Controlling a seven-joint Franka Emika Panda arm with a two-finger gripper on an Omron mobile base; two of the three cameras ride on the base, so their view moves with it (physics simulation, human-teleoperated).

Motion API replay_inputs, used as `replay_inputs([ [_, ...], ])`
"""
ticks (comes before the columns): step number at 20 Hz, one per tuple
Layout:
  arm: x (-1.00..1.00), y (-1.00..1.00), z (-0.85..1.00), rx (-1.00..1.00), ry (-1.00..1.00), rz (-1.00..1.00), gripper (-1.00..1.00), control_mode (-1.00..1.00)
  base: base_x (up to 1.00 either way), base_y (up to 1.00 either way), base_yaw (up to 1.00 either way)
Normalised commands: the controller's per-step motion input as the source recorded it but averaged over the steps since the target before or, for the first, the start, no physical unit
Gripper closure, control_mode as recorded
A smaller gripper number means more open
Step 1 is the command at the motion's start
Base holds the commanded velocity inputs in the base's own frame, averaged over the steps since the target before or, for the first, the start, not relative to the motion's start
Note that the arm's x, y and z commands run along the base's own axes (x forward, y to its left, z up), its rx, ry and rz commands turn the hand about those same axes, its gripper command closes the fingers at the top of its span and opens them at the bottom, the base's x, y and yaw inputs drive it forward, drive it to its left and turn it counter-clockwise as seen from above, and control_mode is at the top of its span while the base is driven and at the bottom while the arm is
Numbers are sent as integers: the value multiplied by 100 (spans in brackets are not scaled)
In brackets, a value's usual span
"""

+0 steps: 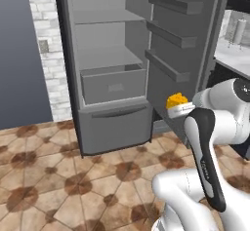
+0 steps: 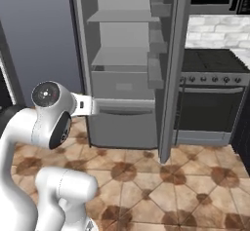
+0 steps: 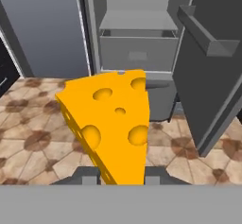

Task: Retrieve the sausage and cheese from the fridge and place them on the cutting board on the counter.

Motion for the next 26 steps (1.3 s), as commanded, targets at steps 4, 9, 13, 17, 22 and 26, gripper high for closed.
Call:
replay_inputs([
  [4,0,0,0,0,0,0,100,100,-45,14,-76],
  [9,0,0,0,0,0,0,100,100,-41,13,-80],
  [13,0,0,0,0,0,0,100,100,-22,31,-65],
  [17,0,0,0,0,0,0,100,100,8,66,-31],
  [22,0,0,0,0,0,0,100,100,17,85,-11],
  [26,0,0,0,0,0,0,100,100,10,93,-1],
])
